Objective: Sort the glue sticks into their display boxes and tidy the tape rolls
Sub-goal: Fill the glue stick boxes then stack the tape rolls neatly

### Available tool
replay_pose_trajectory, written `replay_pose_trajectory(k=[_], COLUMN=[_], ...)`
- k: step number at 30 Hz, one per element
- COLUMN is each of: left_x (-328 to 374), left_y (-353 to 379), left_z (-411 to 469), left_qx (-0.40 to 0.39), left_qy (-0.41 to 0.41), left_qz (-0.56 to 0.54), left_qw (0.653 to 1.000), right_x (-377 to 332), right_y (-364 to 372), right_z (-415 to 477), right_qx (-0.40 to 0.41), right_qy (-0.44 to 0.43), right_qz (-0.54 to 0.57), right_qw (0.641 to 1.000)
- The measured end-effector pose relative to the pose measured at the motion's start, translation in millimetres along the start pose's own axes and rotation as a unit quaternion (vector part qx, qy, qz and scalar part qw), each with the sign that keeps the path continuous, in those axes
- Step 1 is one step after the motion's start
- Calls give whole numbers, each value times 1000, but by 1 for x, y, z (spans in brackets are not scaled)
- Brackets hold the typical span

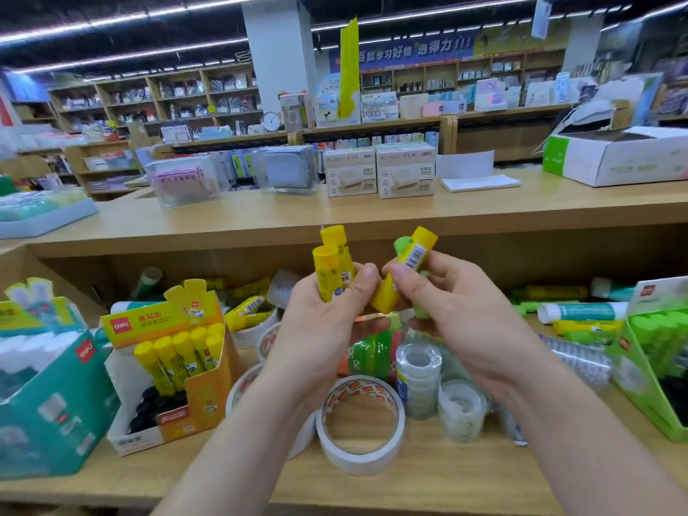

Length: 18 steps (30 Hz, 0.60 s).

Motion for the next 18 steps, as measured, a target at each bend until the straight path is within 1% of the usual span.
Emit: replay_pose_trajectory(k=[2, 4, 6, 8, 10, 11, 14, 16, 18], left_x=[-1, -3, -4, -3, -1, 2, 12, 19, 24], left_y=[-4, -7, -10, -11, -10, -10, -9, -12, -23], left_z=[-3, -6, -10, -16, -23, -27, -38, -46, -54], left_qx=[15, 25, 28, 20, 3, 1, 13, 31, 70], left_qy=[-6, -18, -40, -60, -57, -47, 0, 42, 75], left_qz=[35, 60, 63, 65, 83, 96, 90, 88, 116], left_qw=[999, 998, 997, 996, 995, 994, 996, 995, 988], right_x=[1, 3, 4, 6, 8, 9, 7, 7, 6], right_y=[-3, -2, 1, 6, 12, 14, 23, 29, 36], right_z=[-2, -6, -12, -19, -23, -25, -28, -32, -35], right_qx=[27, 36, 25, 5, -15, -19, -29, -50, -94], right_qy=[4, 16, 27, 26, 20, 10, -54, -77, -84], right_qz=[27, 64, 80, 70, 42, 11, -99, -129, -150], right_qw=[999, 997, 996, 997, 999, 1000, 993, 987, 980])
Point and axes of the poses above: each hand's wrist, its own z-axis towards the middle knuckle, its own y-axis out of the palm, x = y × z, the point moved 4 cm from there along z, towards the middle knuckle, and after that the axes turned 5 degrees about -z, right-handed, at the moved point
